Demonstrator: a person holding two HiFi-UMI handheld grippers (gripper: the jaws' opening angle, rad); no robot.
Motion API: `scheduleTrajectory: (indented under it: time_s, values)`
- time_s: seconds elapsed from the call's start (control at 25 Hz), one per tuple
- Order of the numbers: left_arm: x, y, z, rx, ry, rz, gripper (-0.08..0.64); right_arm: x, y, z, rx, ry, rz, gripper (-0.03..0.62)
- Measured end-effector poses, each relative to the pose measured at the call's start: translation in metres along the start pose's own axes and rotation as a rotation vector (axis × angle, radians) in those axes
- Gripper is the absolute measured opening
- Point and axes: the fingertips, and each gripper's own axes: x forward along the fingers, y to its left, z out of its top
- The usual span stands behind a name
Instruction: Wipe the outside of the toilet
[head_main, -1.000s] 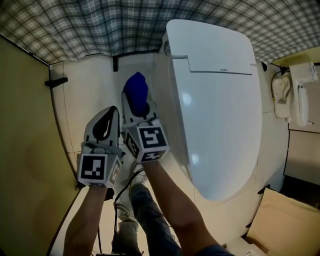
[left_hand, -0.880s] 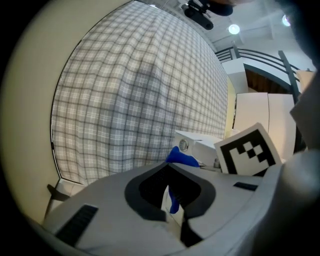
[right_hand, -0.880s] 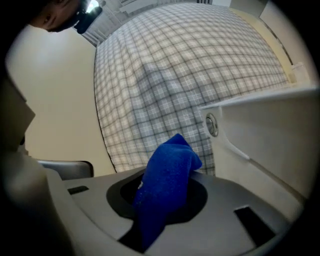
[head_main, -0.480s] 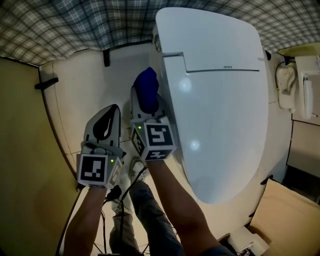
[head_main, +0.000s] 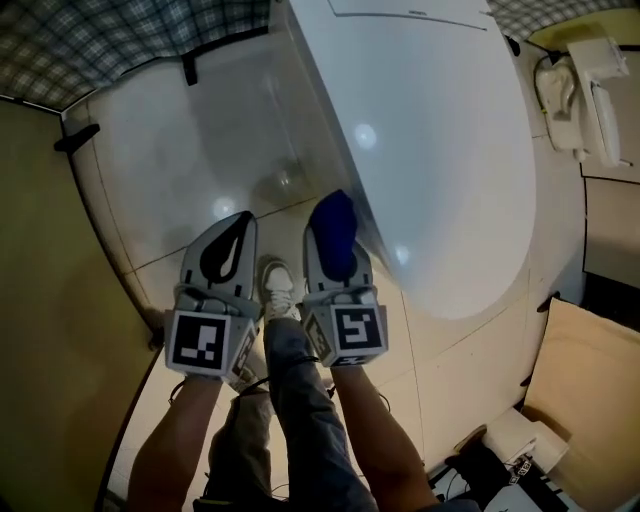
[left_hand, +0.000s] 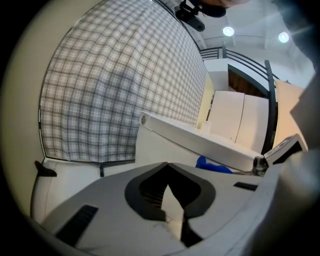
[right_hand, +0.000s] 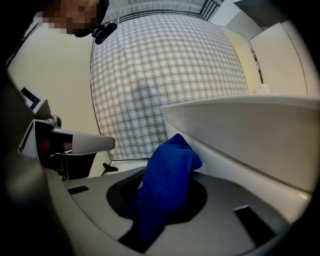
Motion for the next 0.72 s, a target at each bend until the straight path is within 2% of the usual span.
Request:
scheduleTrajectory:
  time_s: [0.16,0.28,0.4,0.52,0.6,0.72]
  values:
    - [-0.015,-0.023,-0.016,-0.056,0.04,-0.025,0.012,-0.028,-0.001,-0.02,0.0,0.039,-0.013,0.064]
    - [-0.013,-0.019,-0.01,-0.094,0.038,-0.015,0.011,-0.016,0.008,-0.016,-0.009,0.03,0.023,0.064]
    - [-0.002,0.013,-0.001,-0.118,0.025,0.028,0.012,0.033,0.031,0.002,-0.007,0.001,0.087,0.064]
    - [0.017,0.056,0.008,-0.14,0.004,0.094,0.013,0.105,0.053,0.022,0.011,0.014,0.156,0.064]
    - [0.033,0.082,0.013,-0.141,-0.012,0.129,0.014,0.159,0.054,0.03,0.01,0.011,0.173,0.064]
    - [0.06,0.112,0.014,-0.138,-0.008,0.169,0.014,0.229,0.047,0.031,-0.019,0.059,0.186,0.064]
